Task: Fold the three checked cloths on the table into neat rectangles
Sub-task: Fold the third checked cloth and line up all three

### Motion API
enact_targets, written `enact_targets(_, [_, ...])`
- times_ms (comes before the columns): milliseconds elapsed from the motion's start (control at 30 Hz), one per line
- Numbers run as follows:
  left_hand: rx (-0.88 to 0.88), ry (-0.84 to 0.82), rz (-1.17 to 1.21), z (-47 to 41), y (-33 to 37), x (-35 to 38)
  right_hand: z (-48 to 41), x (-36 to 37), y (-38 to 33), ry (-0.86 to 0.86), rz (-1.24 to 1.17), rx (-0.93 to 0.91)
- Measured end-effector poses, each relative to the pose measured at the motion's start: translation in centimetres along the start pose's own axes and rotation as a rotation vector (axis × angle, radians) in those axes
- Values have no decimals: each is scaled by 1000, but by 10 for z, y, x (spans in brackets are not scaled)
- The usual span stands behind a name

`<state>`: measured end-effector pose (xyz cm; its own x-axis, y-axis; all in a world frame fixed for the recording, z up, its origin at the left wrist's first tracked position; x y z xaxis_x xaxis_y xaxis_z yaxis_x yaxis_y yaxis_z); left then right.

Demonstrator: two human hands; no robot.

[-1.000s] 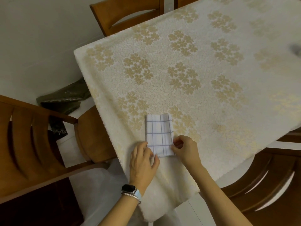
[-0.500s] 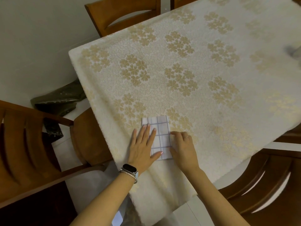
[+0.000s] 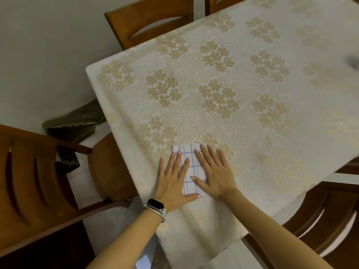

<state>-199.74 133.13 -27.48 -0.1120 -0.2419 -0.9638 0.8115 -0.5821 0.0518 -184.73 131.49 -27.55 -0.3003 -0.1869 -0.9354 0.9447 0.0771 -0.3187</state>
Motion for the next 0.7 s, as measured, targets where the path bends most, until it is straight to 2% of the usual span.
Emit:
enact_targets(100, [-50, 75, 133, 2, -7, -8, 0, -3, 0, 0, -5, 2])
enact_targets(200, [-322, 270, 500, 14, -23, -25, 11, -11, -5, 56, -70, 47])
enact_targets(267, [-520, 307, 723, 24, -33, -26, 24, -11, -11, 91, -99, 75])
enact_targets(367, [-665, 264, 928, 29, -38, -17, 40, -2, -20, 110, -96, 75])
enact_targets(600, [-752, 114, 1167, 14, -21, -10, 45, 13, -24, 92, -138, 105])
enact_targets(667, [-763, 94, 1197, 12, -18, -9, 44, 7, -27, 131, -261, 105])
enact_targets(700, [-767, 89, 1219, 12, -17, -10, 44, 1, -27, 163, -399, 125])
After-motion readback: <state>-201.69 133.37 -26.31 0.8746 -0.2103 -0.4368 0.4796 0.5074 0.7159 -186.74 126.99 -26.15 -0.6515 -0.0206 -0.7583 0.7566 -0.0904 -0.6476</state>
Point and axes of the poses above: each hand's wrist, its own z-axis away from the middle knuckle, its own x-axis out of the palm, y = z × x, the point moved 6 cm from there along -z, towards the middle knuckle, and after that the axes turned 5 degrees about -z, right-handed, at the moved point
